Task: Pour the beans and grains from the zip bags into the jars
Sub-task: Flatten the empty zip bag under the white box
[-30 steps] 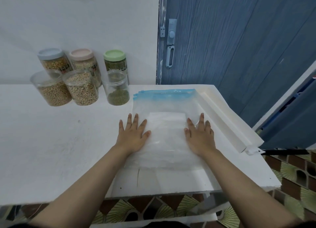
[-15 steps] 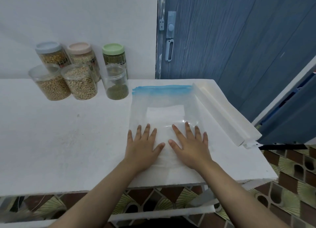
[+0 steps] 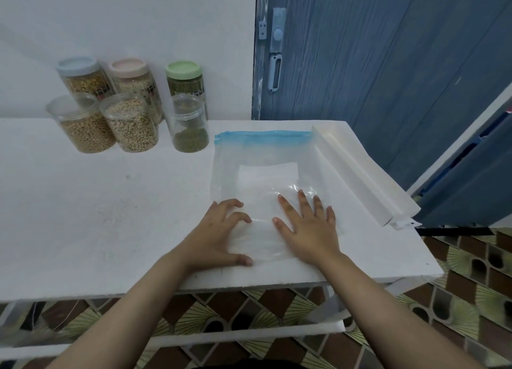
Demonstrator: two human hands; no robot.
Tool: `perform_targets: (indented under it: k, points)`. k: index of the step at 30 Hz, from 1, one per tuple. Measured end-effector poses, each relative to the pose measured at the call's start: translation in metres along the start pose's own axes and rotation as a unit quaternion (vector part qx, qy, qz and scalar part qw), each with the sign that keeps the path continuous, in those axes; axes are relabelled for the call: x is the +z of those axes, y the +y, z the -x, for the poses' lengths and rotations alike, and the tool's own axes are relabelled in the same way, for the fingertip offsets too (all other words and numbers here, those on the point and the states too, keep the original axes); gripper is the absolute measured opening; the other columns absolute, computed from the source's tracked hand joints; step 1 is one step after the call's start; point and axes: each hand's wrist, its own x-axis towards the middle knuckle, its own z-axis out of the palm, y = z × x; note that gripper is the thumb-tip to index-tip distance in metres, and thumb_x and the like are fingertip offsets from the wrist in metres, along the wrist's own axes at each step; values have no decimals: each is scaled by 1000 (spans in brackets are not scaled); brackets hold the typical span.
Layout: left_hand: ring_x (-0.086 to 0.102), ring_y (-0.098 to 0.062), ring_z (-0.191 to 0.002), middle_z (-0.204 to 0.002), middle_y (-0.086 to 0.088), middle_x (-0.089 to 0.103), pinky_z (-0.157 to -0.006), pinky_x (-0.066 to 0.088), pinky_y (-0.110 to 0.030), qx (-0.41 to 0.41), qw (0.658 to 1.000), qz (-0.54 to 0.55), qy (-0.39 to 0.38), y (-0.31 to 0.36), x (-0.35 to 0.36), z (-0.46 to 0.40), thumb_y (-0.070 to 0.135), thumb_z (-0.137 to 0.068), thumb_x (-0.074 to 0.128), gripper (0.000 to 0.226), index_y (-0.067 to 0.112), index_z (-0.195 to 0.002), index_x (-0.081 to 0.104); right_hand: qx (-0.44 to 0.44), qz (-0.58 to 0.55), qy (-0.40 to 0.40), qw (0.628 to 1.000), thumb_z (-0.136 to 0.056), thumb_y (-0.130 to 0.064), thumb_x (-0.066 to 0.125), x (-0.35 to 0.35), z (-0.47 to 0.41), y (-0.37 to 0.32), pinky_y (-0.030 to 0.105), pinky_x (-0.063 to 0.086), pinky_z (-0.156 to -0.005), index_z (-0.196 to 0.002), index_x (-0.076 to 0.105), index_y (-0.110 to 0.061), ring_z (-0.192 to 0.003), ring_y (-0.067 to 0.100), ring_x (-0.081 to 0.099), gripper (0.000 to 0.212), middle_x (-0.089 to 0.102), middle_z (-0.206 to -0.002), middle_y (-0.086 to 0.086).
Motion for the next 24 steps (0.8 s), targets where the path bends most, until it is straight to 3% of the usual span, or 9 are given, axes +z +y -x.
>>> perform_targets:
  k: [3,6,9,12,14,16,19,22,24]
  points:
    - [26,-7,-134,-138,16,33,-114,23,-24,1,1000,26,-10,-8,-3,-1,69,-72,70,68,39,-131,53,1,-11,-15,1000,-95,-72,13,-3,0,1,51,-10,-122,-154,-8,-51,-153,28,-13,65,-14,-167,-5]
    - [49,-10,-120,-125,13,59,-101,39,-25,33,998,-22,53,-7,-2,-4,58,-88,52,46,32,-124,66,-12,-54,-14,998,-97,-69,14,-7,-1,7,49,-7,-122,-154,-10,-49,-153,27,-12,65,-15,-166,-2]
    - [63,-14,-104,-110,14,70,-83,48,-27,-14,991,-49,128,2,-3,-9,43,-94,41,38,32,-117,69,-70,-146,18,987,-90,-78,14,-13,7,20,46,-6,-123,-151,-11,-53,-153,20,-10,70,-18,-166,-5]
    - [67,-21,-89,-95,9,74,-69,43,-28,-61,982,-49,172,4,-17,-24,36,-95,49,26,31,-111,69,-164,-111,66,978,-81,-87,32,-20,24,28,40,-8,-122,-149,-18,-55,-148,4,2,90,-3,-165,-14]
    - [64,-23,-89,-93,5,73,-71,38,-28,-106,985,-12,132,0,-32,-33,37,-94,56,23,33,-114,67,-186,-61,99,976,-83,-75,53,-18,26,29,39,0,-122,-148,-20,-55,-143,7,27,100,31,-158,-10]
    - [59,-22,-87,-83,5,65,-71,39,-23,-119,989,49,77,-1,-46,-37,43,-92,63,25,37,-116,63,-168,-89,121,974,-91,-46,65,-18,20,29,31,24,-114,-145,-21,-59,-122,16,52,102,57,-137,-5]
    - [59,-12,-98,-101,5,66,-77,38,-3,-101,985,120,79,-2,-60,-37,43,-83,76,37,43,-116,59,-113,-188,114,969,-94,-20,65,-34,4,33,26,43,-90,-142,-4,-65,-104,25,62,95,66,-118,0]
    - [58,-10,-109,-118,5,64,-96,43,-17,-98,959,210,164,-4,-74,-33,66,-76,70,54,50,-125,54,-57,-276,103,954,-90,-24,72,-63,-16,31,25,41,-90,-147,14,-60,-103,24,60,88,63,-111,2]
    - [59,-7,-111,-122,7,62,-98,46,-23,-87,934,281,203,-4,-79,-34,74,-70,68,66,59,-130,45,-41,-320,77,943,-87,-24,74,-82,-28,27,23,44,-94,-152,18,-52,-101,21,61,90,67,-109,4]
